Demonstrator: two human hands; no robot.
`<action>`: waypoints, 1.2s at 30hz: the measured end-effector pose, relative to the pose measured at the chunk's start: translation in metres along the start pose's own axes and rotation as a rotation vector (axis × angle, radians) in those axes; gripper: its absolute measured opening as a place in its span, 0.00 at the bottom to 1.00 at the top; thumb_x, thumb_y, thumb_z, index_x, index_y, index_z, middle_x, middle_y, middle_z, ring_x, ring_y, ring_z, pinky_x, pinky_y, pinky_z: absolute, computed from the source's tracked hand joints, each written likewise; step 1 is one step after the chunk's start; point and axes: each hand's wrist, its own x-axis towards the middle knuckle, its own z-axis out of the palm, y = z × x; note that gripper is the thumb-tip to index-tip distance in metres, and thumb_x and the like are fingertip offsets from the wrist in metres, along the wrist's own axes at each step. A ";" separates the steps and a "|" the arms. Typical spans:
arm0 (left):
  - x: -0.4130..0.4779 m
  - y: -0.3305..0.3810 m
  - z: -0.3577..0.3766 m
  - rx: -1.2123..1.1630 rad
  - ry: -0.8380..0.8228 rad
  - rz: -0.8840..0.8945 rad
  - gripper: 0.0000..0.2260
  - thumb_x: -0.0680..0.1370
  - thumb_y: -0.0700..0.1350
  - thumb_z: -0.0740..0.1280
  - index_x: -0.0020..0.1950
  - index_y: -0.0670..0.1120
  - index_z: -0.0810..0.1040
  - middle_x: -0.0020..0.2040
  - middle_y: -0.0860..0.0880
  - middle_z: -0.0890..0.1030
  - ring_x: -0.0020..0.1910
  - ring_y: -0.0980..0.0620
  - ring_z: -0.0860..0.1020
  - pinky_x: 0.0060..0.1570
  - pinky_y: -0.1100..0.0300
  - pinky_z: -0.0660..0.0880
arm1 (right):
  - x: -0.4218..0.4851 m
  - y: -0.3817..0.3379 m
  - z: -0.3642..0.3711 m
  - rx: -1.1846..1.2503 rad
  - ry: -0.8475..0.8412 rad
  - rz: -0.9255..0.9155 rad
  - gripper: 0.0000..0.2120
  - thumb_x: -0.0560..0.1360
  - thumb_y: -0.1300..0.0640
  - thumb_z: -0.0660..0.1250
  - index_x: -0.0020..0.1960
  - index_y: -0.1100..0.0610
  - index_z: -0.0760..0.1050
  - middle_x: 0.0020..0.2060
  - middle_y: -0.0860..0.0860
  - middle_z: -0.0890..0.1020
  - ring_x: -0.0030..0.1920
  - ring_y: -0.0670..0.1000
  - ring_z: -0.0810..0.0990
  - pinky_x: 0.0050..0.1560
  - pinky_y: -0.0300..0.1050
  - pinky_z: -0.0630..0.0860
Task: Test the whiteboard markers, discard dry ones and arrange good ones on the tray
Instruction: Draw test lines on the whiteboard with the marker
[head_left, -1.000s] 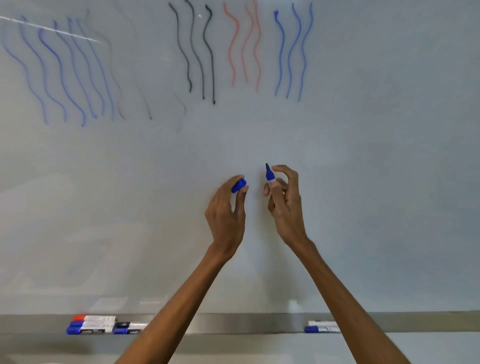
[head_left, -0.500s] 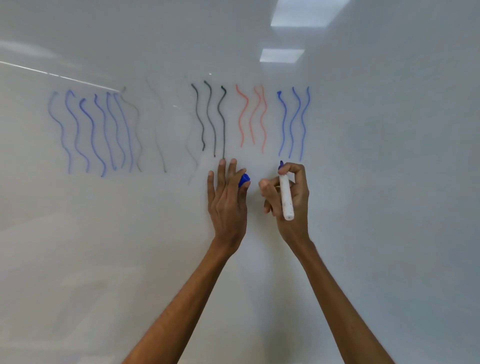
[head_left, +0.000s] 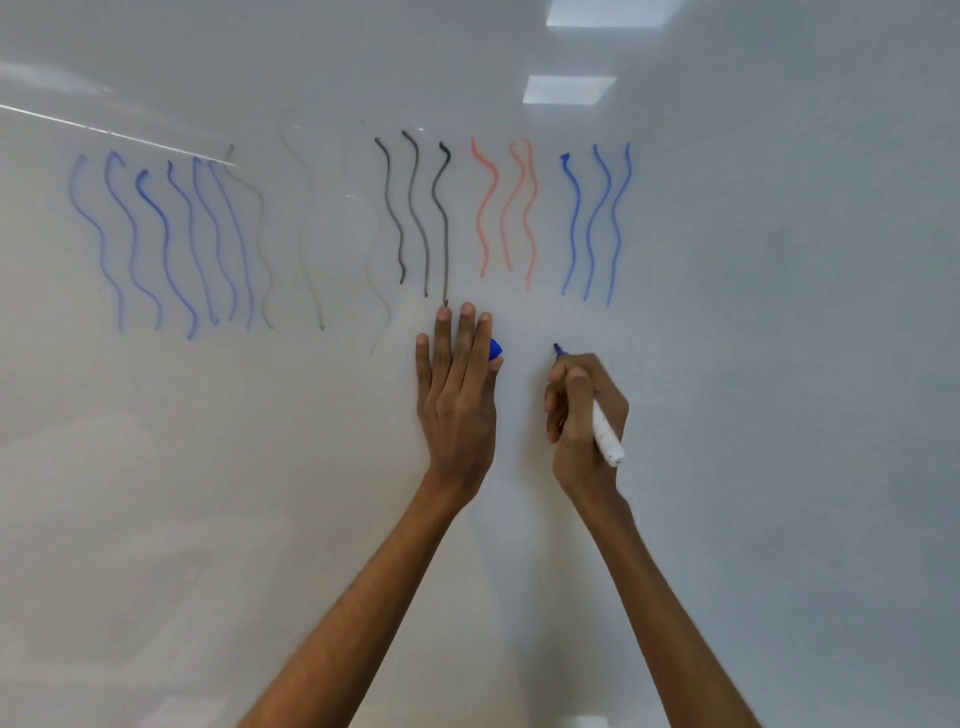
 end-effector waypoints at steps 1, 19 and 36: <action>0.000 0.000 0.000 0.002 0.001 0.000 0.18 0.85 0.42 0.58 0.74 0.40 0.66 0.74 0.42 0.67 0.75 0.41 0.63 0.74 0.42 0.59 | -0.007 0.003 -0.002 -0.005 -0.010 0.014 0.14 0.79 0.54 0.56 0.38 0.57 0.73 0.28 0.58 0.72 0.26 0.51 0.68 0.26 0.42 0.64; -0.039 0.012 0.006 0.004 -0.074 -0.033 0.18 0.85 0.43 0.58 0.74 0.40 0.65 0.75 0.42 0.63 0.76 0.42 0.59 0.75 0.43 0.57 | 0.028 -0.017 -0.013 0.028 0.043 -0.008 0.11 0.76 0.60 0.55 0.37 0.58 0.73 0.24 0.55 0.71 0.23 0.49 0.69 0.24 0.38 0.64; -0.042 0.011 0.006 0.045 -0.095 -0.008 0.21 0.84 0.44 0.60 0.76 0.40 0.61 0.76 0.42 0.60 0.77 0.43 0.55 0.75 0.43 0.55 | 0.013 -0.014 -0.031 -0.034 0.071 -0.032 0.10 0.77 0.64 0.56 0.41 0.61 0.74 0.24 0.48 0.71 0.21 0.48 0.67 0.24 0.36 0.62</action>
